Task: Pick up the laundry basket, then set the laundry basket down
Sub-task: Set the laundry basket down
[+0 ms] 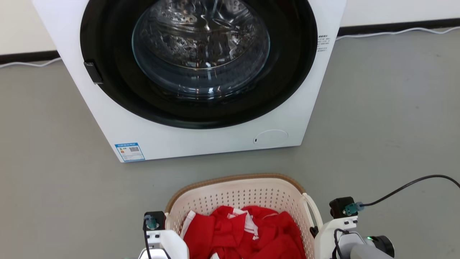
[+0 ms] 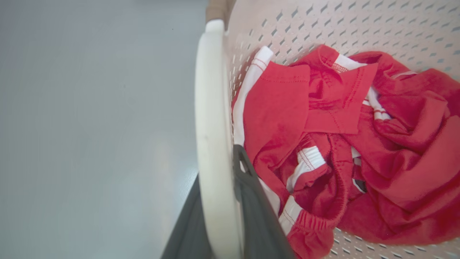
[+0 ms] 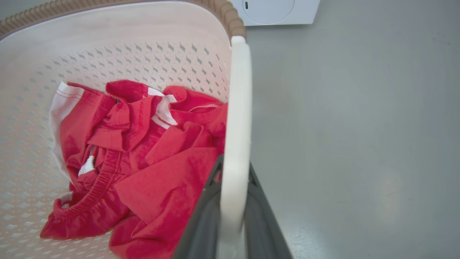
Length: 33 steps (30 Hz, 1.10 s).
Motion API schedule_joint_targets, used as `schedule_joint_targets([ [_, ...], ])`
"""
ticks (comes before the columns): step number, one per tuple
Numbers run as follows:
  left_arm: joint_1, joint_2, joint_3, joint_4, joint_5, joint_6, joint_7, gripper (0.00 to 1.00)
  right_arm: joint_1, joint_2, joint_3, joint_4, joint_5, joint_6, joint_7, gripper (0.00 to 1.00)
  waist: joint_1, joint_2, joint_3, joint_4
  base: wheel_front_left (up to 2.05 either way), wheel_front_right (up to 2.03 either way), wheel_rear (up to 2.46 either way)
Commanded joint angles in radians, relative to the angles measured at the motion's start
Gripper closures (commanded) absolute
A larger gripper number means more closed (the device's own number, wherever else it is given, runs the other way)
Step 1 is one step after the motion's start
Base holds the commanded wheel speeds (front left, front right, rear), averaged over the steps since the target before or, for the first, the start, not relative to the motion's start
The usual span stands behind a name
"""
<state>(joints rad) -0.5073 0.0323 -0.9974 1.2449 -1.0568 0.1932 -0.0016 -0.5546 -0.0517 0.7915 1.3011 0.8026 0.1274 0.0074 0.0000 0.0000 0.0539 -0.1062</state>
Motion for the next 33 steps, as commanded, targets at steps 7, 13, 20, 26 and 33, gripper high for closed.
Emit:
schedule_joint_targets([
  [7, -0.087, 0.018, 0.011, 0.002, -0.014, 0.013, -0.049, 1.0, -0.052, 0.001, 0.022, -0.018, 0.014, 0.003, -0.062, 1.0, 0.0, 0.0, 0.054, 0.004, 0.0, 0.0, 0.0],
  [13, -0.147, 0.018, 0.012, 0.002, -0.021, 0.018, -0.095, 1.0, -0.091, 0.001, 0.03, -0.021, 0.025, 0.003, -0.117, 1.0, 0.0, 0.0, 0.128, 0.015, 0.0, 0.0, 0.0],
  [20, -0.21, 0.018, 0.006, 0.006, -0.019, 0.029, -0.135, 1.0, -0.125, 0.001, 0.043, -0.032, 0.036, 0.003, -0.173, 1.0, 0.0, 0.0, 0.218, 0.023, 0.0, 0.0, 0.0],
  [26, -0.266, 0.018, 0.005, 0.008, -0.015, 0.049, -0.192, 1.0, -0.166, 0.001, 0.057, -0.037, 0.042, 0.003, -0.211, 1.0, 0.0, 0.0, 0.303, 0.029, 0.0, 0.0, 0.0],
  [33, -0.316, 0.018, 0.013, 0.015, -0.013, 0.072, -0.237, 1.0, -0.222, 0.001, 0.065, -0.033, 0.042, 0.003, -0.245, 1.0, 0.0, 0.0, 0.394, 0.032, 0.0, 0.0, 0.0],
])
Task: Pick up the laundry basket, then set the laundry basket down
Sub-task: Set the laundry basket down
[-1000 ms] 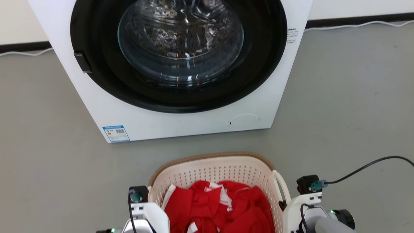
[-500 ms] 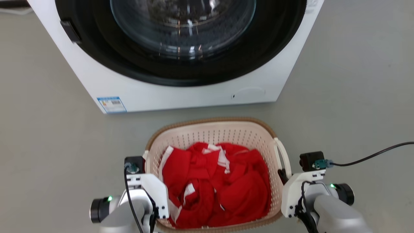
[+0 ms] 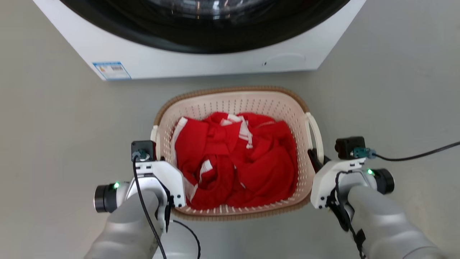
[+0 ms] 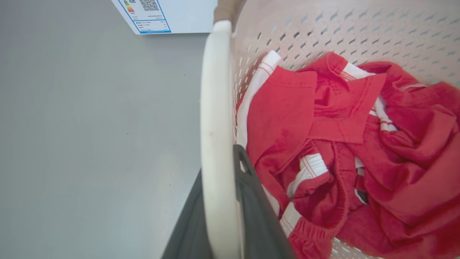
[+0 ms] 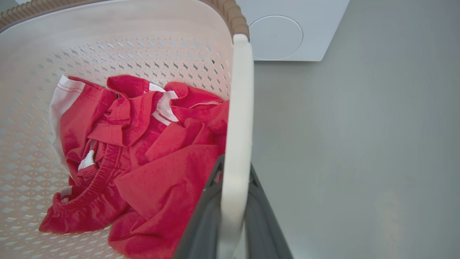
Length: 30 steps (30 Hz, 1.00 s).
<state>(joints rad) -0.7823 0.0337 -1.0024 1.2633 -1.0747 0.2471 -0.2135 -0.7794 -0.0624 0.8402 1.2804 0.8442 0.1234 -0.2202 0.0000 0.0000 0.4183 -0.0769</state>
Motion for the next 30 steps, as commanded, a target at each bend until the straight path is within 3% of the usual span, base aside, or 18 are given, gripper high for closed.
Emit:
schedule_joint_targets([
  [1, -0.045, 0.017, 0.019, -0.003, 0.006, 0.02, -0.029, 1.0, -0.004, 0.012, 0.018, -0.011, -0.001, 0.007, -0.02, 1.0, 0.0, 0.0, 0.041, 0.003, 0.0, 0.0, 0.0],
  [17, -0.142, 0.02, 0.043, -0.026, 0.046, 0.055, -0.048, 1.0, -0.067, 0.012, 0.006, -0.016, -0.013, 0.007, -0.041, 1.0, 0.0, 0.0, 0.194, 0.015, 0.0, 0.0, 0.0],
  [30, -0.203, 0.077, 0.195, -0.188, 0.216, 0.136, -0.048, 1.0, -0.132, 0.005, -0.132, -0.103, -0.142, 0.007, -0.041, 1.0, 0.0, 0.0, 0.35, 0.005, 0.0, 0.0, 0.0],
])
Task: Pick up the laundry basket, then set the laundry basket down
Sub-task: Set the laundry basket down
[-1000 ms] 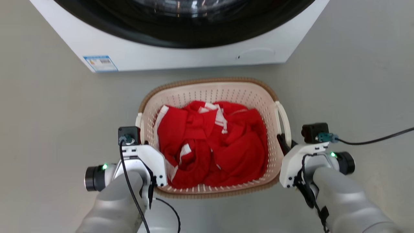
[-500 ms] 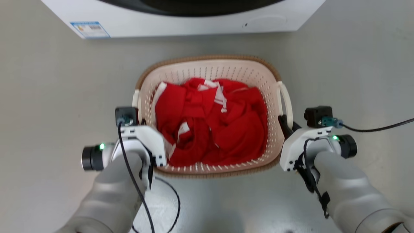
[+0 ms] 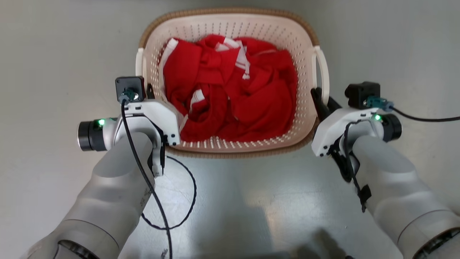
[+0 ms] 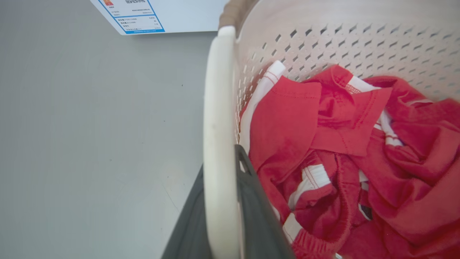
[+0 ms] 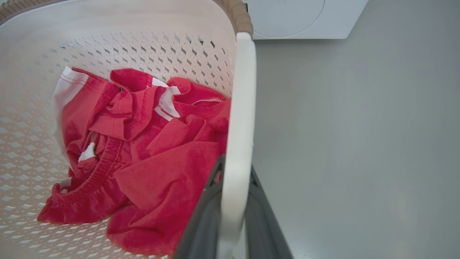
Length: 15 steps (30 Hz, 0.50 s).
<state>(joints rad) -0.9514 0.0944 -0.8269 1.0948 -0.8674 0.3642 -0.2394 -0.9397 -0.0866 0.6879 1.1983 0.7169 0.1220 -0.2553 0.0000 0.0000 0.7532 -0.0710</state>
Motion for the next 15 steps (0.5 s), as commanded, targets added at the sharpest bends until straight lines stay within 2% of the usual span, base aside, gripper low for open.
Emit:
schedule_joint_targets([
  [1, -0.033, 0.017, 0.033, -0.029, 0.023, 0.021, -0.022, 1.0, 0.024, 0.025, 0.007, -0.028, -0.03, 0.009, -0.006, 1.0, 0.0, 0.0, 0.024, 0.0, 0.0, 0.0, 0.0],
  [8, -0.026, 0.015, 0.13, -0.084, 0.118, 0.033, -0.022, 1.0, 0.012, 0.006, -0.095, -0.083, -0.136, 0.009, -0.006, 1.0, 0.0, 0.0, 0.073, 0.008, 0.0, 0.0, 0.0],
  [15, -0.02, 0.004, 0.216, -0.109, 0.2, 0.026, -0.022, 1.0, 0.015, 0.009, -0.179, -0.111, -0.229, 0.009, -0.006, 1.0, 0.0, 0.0, 0.103, 0.014, 0.0, 0.0, 0.0],
])
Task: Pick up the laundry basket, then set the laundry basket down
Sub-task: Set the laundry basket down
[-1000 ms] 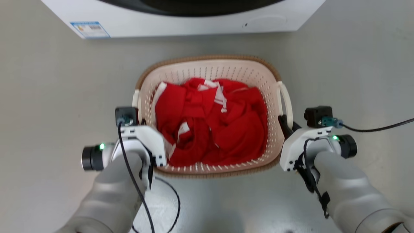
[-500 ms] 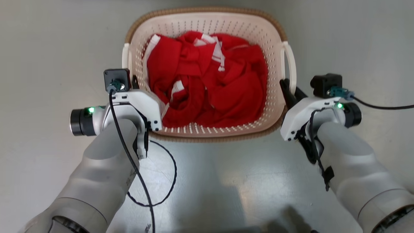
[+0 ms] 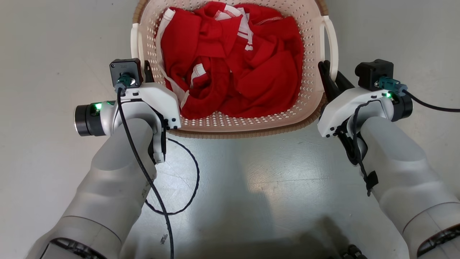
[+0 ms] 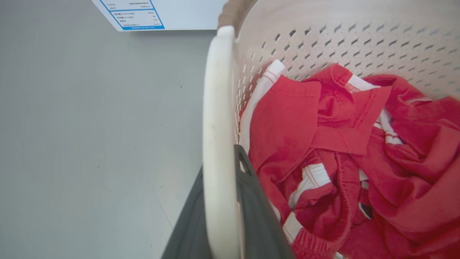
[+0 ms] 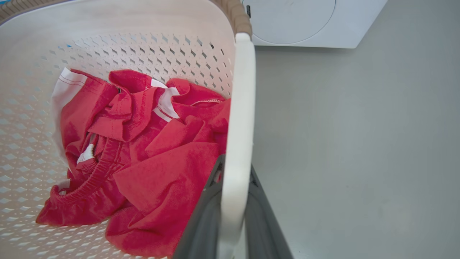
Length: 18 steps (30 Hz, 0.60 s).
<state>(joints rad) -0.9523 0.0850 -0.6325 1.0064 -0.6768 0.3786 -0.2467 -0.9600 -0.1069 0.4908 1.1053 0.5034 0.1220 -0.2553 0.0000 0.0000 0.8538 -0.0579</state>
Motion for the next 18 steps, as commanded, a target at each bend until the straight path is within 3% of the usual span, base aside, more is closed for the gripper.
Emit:
schedule_joint_targets([
  [1, -0.02, 0.011, 0.032, -0.021, 0.02, 0.01, -0.015, 1.0, 0.036, 0.03, 0.008, -0.02, -0.025, 0.009, -0.006, 1.0, 0.0, 0.0, 0.005, 0.002, 0.0, 0.0, 0.0],
  [18, -0.03, -0.008, 0.157, -0.012, 0.155, -0.023, -0.015, 1.0, 0.052, 0.054, -0.065, -0.038, -0.103, 0.009, -0.006, 1.0, 0.0, 0.0, 0.04, 0.0, 0.0, 0.0, 0.0],
])
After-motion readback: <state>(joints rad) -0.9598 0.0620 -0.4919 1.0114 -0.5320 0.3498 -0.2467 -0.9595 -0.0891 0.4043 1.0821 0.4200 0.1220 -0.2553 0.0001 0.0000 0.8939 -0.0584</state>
